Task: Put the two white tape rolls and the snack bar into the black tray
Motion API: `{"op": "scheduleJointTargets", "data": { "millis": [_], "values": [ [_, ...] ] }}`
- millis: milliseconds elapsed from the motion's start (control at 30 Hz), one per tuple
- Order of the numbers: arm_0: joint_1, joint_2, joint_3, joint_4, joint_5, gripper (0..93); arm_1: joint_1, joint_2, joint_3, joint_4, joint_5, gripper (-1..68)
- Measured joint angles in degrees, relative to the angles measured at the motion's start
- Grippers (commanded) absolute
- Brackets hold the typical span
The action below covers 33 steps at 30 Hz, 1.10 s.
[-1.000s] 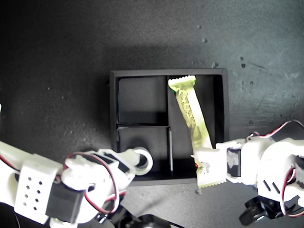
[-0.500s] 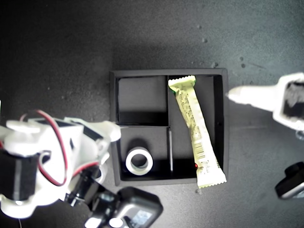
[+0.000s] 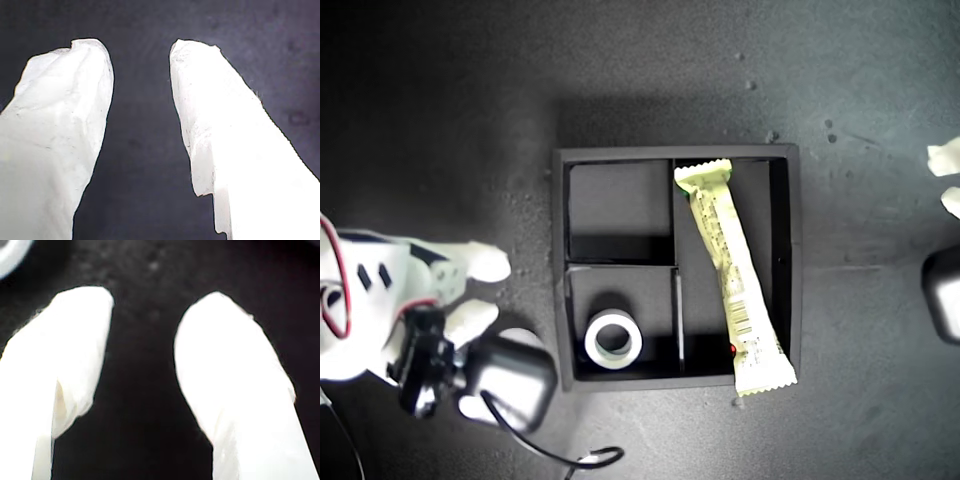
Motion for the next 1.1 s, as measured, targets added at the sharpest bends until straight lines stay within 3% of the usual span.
{"op": "scheduleJointTargets", "data": {
  "millis": [200,367,700,867,1100],
  "values": [
    [6.2,-11.0,-2.1,-3.6,-7.0,9.0,-3.6,21.9,25.0,-8.3,9.1,4.1],
    [12.6,-19.4,-11.0,-2.8,-11.5,9.0,-6.7,29.1,36.2,-11.1,12.3,4.3],
    [15.4,-26.7,-25.8,5.6,-14.3,10.6,-10.0,30.1,44.8,-15.1,13.8,4.3],
    [17.0,-26.8,-24.8,6.1,-18.4,11.6,-10.5,30.1,46.0,-17.1,13.8,4.2],
    [16.2,-30.5,-24.8,4.6,-18.6,13.2,-11.8,30.1,46.0,-17.2,13.8,4.2]
  ]
}}
